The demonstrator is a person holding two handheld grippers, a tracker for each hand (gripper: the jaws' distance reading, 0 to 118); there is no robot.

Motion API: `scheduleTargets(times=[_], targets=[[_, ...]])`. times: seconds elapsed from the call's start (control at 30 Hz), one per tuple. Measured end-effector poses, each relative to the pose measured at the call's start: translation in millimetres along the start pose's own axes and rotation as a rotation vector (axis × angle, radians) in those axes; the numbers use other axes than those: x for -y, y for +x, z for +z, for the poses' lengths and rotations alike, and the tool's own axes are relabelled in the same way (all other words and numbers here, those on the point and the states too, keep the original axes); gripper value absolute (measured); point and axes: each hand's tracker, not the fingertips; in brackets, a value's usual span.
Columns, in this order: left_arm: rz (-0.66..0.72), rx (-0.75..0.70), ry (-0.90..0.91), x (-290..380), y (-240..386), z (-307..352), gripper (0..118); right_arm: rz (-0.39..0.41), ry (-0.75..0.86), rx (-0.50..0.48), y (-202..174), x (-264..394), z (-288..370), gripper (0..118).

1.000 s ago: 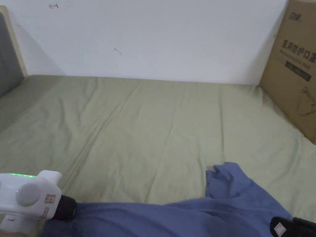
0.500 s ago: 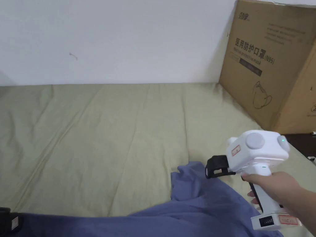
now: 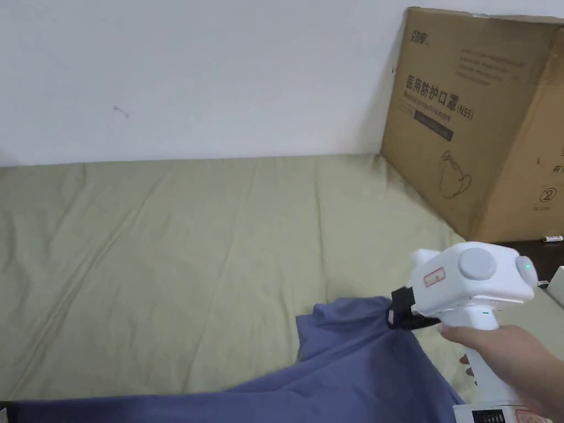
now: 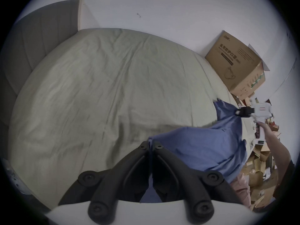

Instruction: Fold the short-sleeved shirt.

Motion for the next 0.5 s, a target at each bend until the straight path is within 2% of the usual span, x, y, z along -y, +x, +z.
scheduleTargets(times=[0.07, 0.2, 0.33, 0.5], targets=[[-0.009, -0.014, 0.048, -11, 0, -1, 1, -0.014, 0.081, -0.004, 0, -5, 22, 1], [0.06, -0.025, 0.163, -37, 3, 2, 1, 0.084, 0.241, 0.1, -11, -12, 59, 1], [0.072, 0.008, 0.192, -48, 10, 5, 1, -0.014, 0.343, 0.059, -3, -12, 94, 1], [-0.017, 0.017, 0.139, -31, 16, 7, 1, -0.023, 0.295, 0.043, 16, 30, 113, 1]])
